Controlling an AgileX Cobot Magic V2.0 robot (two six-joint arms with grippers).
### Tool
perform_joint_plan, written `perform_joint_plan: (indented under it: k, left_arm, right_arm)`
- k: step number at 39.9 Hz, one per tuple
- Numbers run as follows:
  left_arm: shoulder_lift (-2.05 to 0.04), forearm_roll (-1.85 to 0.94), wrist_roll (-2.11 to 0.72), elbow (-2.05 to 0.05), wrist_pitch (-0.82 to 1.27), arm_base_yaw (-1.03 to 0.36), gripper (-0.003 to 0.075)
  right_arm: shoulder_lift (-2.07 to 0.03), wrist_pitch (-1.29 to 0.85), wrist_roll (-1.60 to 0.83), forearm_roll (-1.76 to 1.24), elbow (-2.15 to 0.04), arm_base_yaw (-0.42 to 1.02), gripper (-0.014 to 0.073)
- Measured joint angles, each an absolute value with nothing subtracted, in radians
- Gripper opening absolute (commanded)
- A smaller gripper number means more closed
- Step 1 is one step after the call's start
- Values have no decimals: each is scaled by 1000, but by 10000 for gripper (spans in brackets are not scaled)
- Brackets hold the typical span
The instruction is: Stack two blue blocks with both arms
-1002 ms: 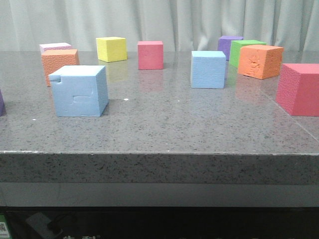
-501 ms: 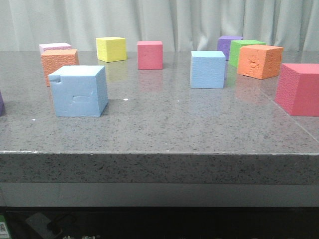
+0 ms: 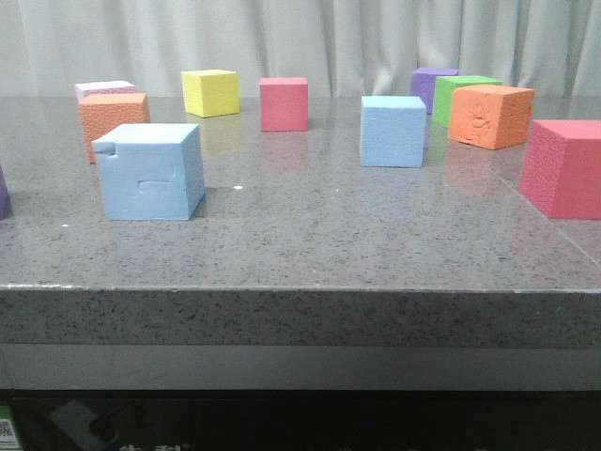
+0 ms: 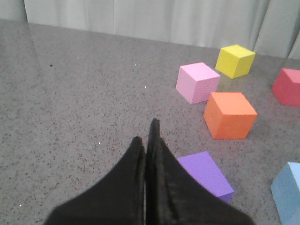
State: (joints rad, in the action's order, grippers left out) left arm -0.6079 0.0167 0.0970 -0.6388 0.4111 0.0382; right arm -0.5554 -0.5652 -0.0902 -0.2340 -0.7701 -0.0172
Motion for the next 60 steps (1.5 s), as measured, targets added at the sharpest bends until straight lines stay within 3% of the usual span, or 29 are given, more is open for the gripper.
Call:
perform_joint_plan:
  k: [8,15,19,24,27,31,43,60]
  left_arm:
    - [-645,18,97,-648,424,38,-18]
    - [-645,18,97,-648,415,38,16]
    - [-645,18,97,-650,412,38,141]
    - [-645,20,97,-650,404,38,435]
    - [-645,20,97,-650,402,38,587]
    - [-645,20,97,-650,397,38,673]
    - [-645,20,97,-650,396,38,673]
    - [-645,20,97,-650,396,38,673]
  right_arm:
    - [-570,-586,-90,-234,-770,-17,-17]
    - [-570,-586,-90,-234,-770,-17,210]
    - [-570,-586,-90,-234,-770,-17,377]
    - [-570,-586,-90,-234,-770,-17,584]
    - [-570,-586,-90,-234,-770,-17,662]
    - [-570,-586,-90,-234,-770,-17,652]
    - [-611,-573,-90,-298,-802,-17,652]
    - [-1111,-751,-69,-329,-1183,26,652]
